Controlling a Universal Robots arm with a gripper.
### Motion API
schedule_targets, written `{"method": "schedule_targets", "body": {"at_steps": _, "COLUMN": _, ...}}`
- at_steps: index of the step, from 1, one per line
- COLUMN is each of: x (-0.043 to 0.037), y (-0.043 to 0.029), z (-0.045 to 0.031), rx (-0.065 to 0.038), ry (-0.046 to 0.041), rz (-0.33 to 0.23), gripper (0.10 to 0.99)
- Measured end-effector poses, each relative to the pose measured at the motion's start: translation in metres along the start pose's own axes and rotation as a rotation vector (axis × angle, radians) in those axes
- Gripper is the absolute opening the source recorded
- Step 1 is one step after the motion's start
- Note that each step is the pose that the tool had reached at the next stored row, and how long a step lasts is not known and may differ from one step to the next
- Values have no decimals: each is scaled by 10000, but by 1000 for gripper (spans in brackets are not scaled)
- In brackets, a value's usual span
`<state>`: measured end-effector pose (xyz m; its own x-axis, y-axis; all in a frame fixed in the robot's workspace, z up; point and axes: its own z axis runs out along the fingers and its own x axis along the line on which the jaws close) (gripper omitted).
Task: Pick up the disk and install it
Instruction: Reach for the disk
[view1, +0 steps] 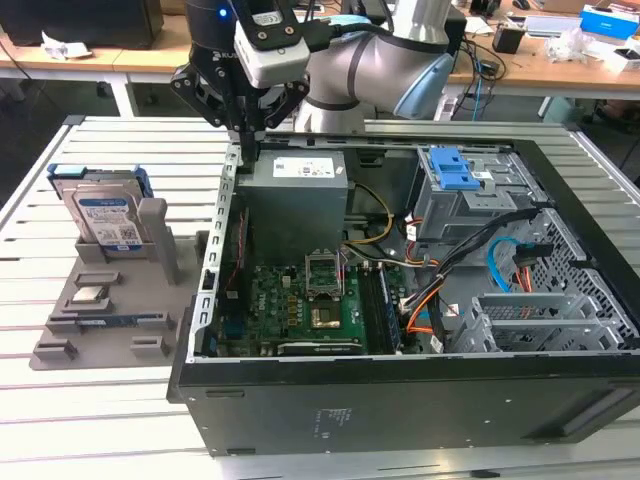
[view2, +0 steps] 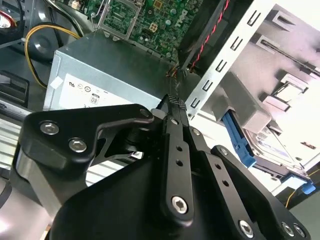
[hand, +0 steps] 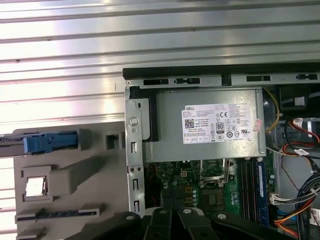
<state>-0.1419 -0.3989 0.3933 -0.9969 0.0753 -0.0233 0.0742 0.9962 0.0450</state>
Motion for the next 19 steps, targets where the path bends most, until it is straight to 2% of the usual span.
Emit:
{"method": "schedule_targets", "body": {"at_steps": 9, "x": 166, "y": -12, "z": -4, "rx": 0, "ry": 0, "rz": 1, "gripper": 102}}
{"method": "schedule_targets", "body": {"at_steps": 19, "x": 295, "y": -22, "z": -8, "rx": 0, "ry": 0, "rz": -1, "gripper": 102}}
